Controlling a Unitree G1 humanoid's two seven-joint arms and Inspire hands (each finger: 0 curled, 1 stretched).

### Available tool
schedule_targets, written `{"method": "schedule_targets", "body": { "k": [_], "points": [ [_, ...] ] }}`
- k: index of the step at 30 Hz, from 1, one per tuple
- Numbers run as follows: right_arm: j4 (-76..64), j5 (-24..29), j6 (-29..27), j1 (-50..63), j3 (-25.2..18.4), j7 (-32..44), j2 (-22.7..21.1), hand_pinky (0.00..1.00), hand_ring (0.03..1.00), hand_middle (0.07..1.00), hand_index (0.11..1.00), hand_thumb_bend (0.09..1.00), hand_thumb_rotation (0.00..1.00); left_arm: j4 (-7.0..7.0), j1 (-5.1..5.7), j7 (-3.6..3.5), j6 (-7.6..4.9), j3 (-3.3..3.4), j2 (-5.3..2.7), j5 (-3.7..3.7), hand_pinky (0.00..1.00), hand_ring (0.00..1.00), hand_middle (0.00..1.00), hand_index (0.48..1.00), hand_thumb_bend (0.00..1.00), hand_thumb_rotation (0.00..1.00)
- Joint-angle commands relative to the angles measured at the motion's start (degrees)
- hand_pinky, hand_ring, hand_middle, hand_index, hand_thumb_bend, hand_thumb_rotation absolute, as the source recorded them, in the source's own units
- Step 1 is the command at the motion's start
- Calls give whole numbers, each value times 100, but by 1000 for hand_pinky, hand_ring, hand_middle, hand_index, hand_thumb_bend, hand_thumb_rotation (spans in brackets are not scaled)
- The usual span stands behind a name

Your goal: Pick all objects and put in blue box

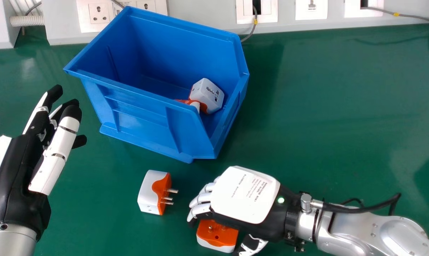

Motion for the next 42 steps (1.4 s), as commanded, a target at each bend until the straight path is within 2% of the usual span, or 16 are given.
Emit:
{"method": "schedule_targets", "body": {
  "k": [1, 7, 13, 23, 29, 31, 42],
  "points": [
    [71, -109, 25, -120, 74, -109, -6, 605, 735, 758, 678, 519, 0, -205, -53, 13, 13, 28, 64, 7, 801, 896, 910, 950, 414, 760],
    [417, -257, 13, -305, 243, -452, 7, 574, 712, 737, 657, 539, 0, -267, -121, 27, 117, 12, 81, 37, 799, 895, 909, 949, 411, 760],
    [700, -534, 71, -447, 495, -976, -35, 551, 687, 717, 639, 579, 0, -266, -206, 50, 196, -10, 96, 73, 791, 891, 907, 947, 407, 758],
    [989, -806, 246, -583, 732, -1799, -12, 535, 659, 691, 609, 646, 0, -310, -269, 53, 291, -11, 104, 125, 777, 883, 902, 943, 409, 756],
    [1088, -912, 382, -624, 805, -2126, 13, 490, 611, 652, 550, 567, 14, -284, -276, 33, 276, 0, 99, 150, 776, 883, 901, 942, 412, 756],
    [1110, -952, 415, -645, 831, -2221, 24, 437, 552, 605, 507, 543, 8, -274, -273, 27, 263, 6, 102, 152, 777, 883, 901, 942, 414, 756],
    [1077, -968, 457, -713, 909, -2361, 33, 372, 455, 532, 527, 513, 3, -227, -259, -7, 215, 33, 104, 130, 781, 885, 903, 943, 417, 758]
  ]
}}
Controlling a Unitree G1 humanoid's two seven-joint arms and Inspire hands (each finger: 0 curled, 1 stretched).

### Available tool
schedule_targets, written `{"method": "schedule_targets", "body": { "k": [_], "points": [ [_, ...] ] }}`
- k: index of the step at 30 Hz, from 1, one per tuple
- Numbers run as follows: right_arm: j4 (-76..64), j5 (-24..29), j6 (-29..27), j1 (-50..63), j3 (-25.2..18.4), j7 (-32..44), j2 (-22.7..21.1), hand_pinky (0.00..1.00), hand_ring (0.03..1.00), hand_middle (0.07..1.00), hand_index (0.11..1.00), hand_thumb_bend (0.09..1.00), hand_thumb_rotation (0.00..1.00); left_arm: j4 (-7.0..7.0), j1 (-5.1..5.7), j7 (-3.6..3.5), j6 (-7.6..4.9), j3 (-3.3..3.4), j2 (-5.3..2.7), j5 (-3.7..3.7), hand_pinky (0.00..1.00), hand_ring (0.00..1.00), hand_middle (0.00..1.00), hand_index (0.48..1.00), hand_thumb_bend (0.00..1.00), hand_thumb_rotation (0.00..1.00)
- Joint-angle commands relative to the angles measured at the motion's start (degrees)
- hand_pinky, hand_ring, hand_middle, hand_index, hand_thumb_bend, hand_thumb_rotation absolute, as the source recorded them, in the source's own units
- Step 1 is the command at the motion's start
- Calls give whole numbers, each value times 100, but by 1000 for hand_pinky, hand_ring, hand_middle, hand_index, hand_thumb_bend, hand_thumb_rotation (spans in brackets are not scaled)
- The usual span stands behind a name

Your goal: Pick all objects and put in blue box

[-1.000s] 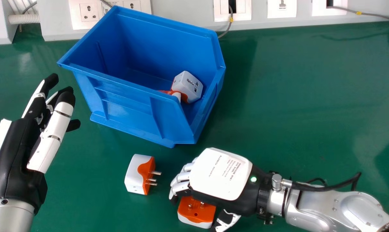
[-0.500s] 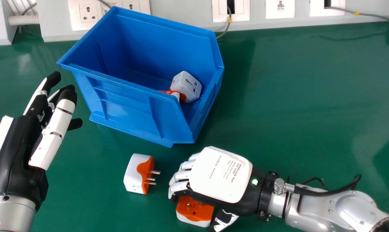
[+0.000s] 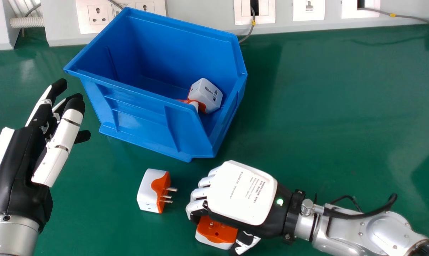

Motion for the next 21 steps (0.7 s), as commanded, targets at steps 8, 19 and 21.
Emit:
{"method": "schedule_targets", "body": {
  "k": [8, 19, 21],
  "points": [
    [194, -53, 234, -130, -2, -51, 38, 305, 402, 497, 536, 508, 1, -152, -7, -10, -82, 41, 68, 14, 783, 886, 903, 944, 420, 758],
    [-72, 367, 214, -8, -184, 343, 88, 293, 387, 503, 534, 510, 0, -131, 14, -39, -109, 69, 69, -17, 785, 887, 904, 945, 424, 759],
    [-168, 441, 243, 34, -243, 448, 93, 293, 385, 505, 533, 510, 0, -124, 9, -42, -112, 70, 70, -18, 785, 887, 904, 945, 425, 759]
  ]
}}
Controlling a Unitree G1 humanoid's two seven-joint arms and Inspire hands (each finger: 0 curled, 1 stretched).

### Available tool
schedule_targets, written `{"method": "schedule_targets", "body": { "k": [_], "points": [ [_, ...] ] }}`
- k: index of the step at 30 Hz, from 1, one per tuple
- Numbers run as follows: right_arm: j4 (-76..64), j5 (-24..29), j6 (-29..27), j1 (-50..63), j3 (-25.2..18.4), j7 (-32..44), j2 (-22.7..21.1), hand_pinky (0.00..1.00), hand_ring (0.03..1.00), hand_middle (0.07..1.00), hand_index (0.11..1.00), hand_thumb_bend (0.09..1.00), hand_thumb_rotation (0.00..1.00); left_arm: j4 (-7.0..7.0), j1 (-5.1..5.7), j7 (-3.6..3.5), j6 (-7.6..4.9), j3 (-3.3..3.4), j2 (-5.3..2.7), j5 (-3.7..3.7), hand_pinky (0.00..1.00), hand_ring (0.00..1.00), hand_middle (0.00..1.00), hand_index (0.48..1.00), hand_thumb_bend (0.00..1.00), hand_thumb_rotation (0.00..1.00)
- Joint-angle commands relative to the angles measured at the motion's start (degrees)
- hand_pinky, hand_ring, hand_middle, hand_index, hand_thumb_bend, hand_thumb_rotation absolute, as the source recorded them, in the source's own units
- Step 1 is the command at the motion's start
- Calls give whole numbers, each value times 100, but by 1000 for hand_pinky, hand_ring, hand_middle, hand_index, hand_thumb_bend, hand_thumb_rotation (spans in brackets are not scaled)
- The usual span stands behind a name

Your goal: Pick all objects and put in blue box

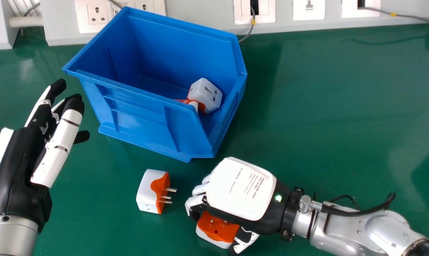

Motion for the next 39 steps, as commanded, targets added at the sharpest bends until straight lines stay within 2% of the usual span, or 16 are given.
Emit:
{"method": "schedule_targets", "body": {
  "k": [1, 14, 21, 29, 39],
  "points": [
    [-190, 133, 197, 40, -178, 152, 20, 291, 383, 505, 533, 510, 0, -124, -2, -30, -110, 58, 71, -15, 786, 887, 904, 945, 426, 759],
    [-1252, 533, 629, 334, -692, 1148, 52, 335, 402, 511, 491, 511, 0, -119, -18, -71, -99, 85, 83, -30, 790, 886, 905, 946, 429, 757],
    [-1856, 710, 819, 525, -942, 1616, 94, 350, 410, 508, 470, 506, 0, -66, -24, -113, -136, 109, 84, -29, 790, 886, 905, 946, 430, 755],
    [-2292, 873, 763, 727, -1059, 1960, 86, 354, 415, 511, 471, 504, 0, -73, -51, -113, -123, 91, 87, -13, 790, 886, 905, 946, 432, 754],
    [-2576, 1093, 593, 1107, -1142, 2051, 96, 354, 419, 514, 473, 501, 0, 4, -123, -119, -126, 91, 127, -4, 788, 885, 904, 945, 432, 753]
  ]
}}
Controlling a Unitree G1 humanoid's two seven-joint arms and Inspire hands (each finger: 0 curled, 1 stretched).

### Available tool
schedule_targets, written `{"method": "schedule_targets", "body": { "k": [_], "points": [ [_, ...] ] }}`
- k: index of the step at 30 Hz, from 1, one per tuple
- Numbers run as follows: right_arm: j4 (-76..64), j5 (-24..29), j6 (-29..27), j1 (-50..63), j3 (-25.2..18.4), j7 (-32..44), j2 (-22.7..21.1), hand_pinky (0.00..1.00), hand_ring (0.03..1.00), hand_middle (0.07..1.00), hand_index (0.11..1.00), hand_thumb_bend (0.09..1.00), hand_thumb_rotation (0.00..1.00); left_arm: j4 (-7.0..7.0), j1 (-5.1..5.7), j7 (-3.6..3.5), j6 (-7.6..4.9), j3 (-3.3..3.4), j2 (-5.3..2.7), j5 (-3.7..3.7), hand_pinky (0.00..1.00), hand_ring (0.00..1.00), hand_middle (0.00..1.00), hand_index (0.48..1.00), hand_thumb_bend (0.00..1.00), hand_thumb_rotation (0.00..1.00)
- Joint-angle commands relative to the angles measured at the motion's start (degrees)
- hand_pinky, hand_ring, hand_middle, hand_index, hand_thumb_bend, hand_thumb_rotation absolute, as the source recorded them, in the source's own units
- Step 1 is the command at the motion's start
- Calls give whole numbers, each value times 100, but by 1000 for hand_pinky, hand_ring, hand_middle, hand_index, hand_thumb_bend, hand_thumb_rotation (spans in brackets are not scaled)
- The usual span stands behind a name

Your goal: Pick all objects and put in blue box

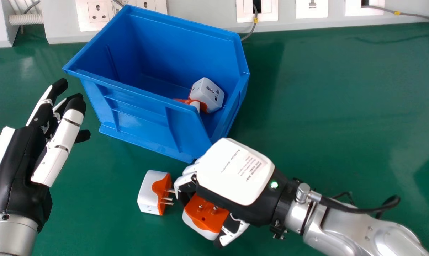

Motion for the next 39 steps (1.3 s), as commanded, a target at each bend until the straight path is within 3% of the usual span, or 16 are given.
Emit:
{"method": "schedule_targets", "body": {
  "k": [1, 9, 22, 39],
  "points": [
    [-234, 165, -86, 41, -146, -37, 29, 353, 420, 515, 471, 501, 0, -44, -70, -13, -117, 52, 93, -3, 788, 885, 904, 945, 433, 752],
    [-591, 161, -117, 331, -363, 27, -110, 351, 423, 518, 470, 500, 0, 63, -158, -16, -125, 48, 135, -4, 787, 884, 903, 945, 432, 751],
    [-1554, 631, 384, 1145, -1125, 872, -298, 350, 430, 517, 471, 500, 0, 89, -217, 9, -114, 20, 162, 18, 785, 883, 902, 944, 433, 746],
    [-2170, 569, 579, 1547, -2300, 748, -638, 347, 433, 522, 460, 498, 0, 220, -299, 24, -175, -13, 161, 42, 783, 882, 901, 943, 429, 743]
  ]
}}
